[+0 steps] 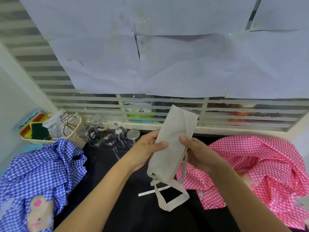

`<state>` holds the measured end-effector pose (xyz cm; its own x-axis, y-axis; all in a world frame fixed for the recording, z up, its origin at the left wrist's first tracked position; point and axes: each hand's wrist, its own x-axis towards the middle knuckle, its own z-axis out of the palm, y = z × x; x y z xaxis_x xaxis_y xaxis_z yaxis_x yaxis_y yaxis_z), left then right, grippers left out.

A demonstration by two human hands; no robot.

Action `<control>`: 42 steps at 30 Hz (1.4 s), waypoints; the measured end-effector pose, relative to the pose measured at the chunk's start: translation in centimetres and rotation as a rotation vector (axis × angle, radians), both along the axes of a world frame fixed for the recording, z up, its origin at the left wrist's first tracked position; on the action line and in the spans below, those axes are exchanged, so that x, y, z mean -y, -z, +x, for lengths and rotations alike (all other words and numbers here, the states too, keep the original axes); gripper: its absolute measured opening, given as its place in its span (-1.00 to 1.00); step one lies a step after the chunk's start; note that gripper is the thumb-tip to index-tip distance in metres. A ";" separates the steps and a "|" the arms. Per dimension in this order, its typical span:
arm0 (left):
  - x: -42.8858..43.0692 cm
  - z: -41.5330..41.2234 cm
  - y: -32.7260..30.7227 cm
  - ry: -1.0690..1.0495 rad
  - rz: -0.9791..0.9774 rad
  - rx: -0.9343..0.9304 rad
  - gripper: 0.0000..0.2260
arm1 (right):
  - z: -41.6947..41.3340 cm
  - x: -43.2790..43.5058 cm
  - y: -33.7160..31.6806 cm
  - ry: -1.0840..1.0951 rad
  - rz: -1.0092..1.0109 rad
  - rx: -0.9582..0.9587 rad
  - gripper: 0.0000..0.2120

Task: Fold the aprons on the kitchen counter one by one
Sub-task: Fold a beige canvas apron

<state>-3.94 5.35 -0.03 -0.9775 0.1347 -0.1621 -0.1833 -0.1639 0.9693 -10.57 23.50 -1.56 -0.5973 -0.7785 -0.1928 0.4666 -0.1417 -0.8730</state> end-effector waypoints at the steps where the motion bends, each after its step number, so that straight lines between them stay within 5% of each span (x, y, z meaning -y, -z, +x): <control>1: 0.0 -0.1 0.0 0.013 0.002 -0.001 -0.62 | 0.1 0.0 0.0 0.025 -0.019 -0.006 -0.41; 5: -0.1 -0.6 0.0 0.030 0.018 0.047 -0.62 | 0.5 -0.3 -0.4 0.180 0.052 -0.250 -0.71; 12: -1.3 -1.2 0.1 -0.125 -0.086 0.150 -0.69 | 0.6 -0.7 -0.3 0.194 0.309 -0.704 -0.80; 15: -1.6 -1.4 0.2 -0.150 -0.089 0.134 -0.75 | 1.0 -0.6 -0.4 0.209 0.234 -0.855 -0.65; 23: -0.2 -0.9 0.3 0.009 0.205 0.243 -0.58 | 0.6 -0.5 0.9 0.248 0.029 -0.743 -0.57; 28: 0.6 0.0 -0.2 0.203 -0.075 0.175 -0.64 | 1.3 0.0 0.4 0.184 -0.050 -0.677 -0.65; 34: 0.0 0.7 -0.5 0.157 -0.096 0.188 -0.68 | 1.8 -0.2 1.6 0.233 0.027 -0.507 -0.66; 37: -0.6 1.0 -0.7 0.090 -0.031 0.243 -0.58 | 2.1 0.0 1.2 0.230 0.001 -0.537 -0.68; 42: -0.9 1.3 -0.1 0.006 -0.216 0.145 -0.69 | 2.5 -0.2 1.0 0.199 0.137 -0.831 -0.50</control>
<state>-2.61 6.26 0.03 -0.9413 0.0870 -0.3260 -0.3232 0.0456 0.9452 -8.02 23.68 -2.57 -0.7089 -0.6464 0.2823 -0.3525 -0.0220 -0.9355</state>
